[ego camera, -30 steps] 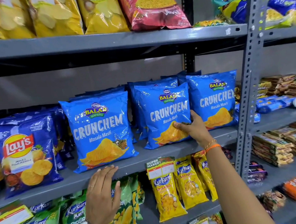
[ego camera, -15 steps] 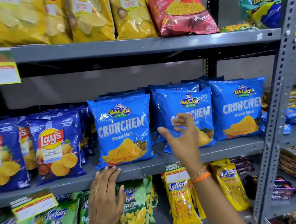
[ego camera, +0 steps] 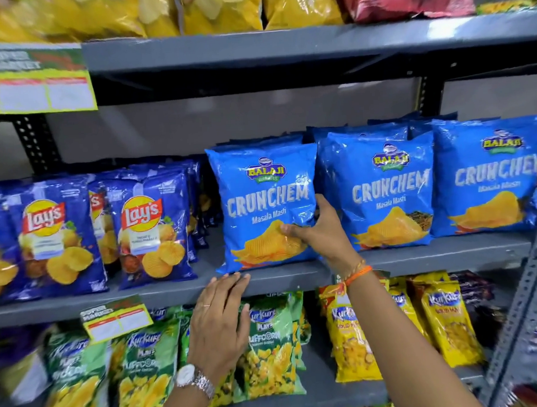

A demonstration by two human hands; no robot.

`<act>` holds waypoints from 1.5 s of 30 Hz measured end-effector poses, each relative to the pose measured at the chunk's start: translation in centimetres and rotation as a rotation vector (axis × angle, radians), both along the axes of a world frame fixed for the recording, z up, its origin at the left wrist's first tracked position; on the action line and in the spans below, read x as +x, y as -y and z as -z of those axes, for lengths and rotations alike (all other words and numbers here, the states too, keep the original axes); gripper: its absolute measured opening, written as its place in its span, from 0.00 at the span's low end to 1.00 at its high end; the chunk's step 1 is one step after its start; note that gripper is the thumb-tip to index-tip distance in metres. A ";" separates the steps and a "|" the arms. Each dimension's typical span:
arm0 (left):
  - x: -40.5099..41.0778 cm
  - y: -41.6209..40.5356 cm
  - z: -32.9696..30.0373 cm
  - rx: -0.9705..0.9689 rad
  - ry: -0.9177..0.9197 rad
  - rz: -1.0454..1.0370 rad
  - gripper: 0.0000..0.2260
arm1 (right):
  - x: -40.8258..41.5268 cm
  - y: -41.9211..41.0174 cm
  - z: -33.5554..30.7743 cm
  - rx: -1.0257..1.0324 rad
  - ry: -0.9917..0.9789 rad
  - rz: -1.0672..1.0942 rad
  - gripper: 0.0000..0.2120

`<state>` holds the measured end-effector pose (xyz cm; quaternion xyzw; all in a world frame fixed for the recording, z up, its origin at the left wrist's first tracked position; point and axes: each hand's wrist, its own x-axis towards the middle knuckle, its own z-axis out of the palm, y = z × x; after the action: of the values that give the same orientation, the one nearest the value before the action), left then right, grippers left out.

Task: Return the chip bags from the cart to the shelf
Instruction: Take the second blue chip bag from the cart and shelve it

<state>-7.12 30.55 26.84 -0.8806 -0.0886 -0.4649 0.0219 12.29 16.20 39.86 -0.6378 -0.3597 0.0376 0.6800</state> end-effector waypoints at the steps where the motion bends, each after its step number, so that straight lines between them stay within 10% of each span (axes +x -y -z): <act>1: -0.1 0.1 0.0 -0.001 -0.004 -0.004 0.22 | 0.1 -0.2 0.2 0.008 -0.001 0.011 0.32; 11: -7.0 -3.0 -1.6 -0.002 0.034 -0.028 0.21 | -3.6 -0.8 0.4 0.081 0.205 0.473 0.44; 14: -11.6 -7.5 -2.2 0.034 0.085 -0.099 0.21 | -8.6 -2.7 0.4 0.374 0.336 0.706 0.30; 17: -15.5 -12.6 -2.2 0.052 0.103 -0.173 0.21 | -13.0 -6.8 0.5 0.435 0.343 0.517 0.21; 22: -18.1 -17.4 -0.8 -0.027 0.090 -0.239 0.20 | -16.3 -14.3 0.7 -0.063 0.222 0.134 0.38; 45: -17.4 -20.0 0.2 -0.131 0.167 -0.046 0.18 | -17.7 -19.4 1.9 -0.123 0.162 0.298 0.34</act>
<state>-24.56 50.59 26.61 -0.8360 -0.1406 -0.5294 -0.0325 -5.37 35.59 38.01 -0.7253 -0.3117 -0.0931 0.6068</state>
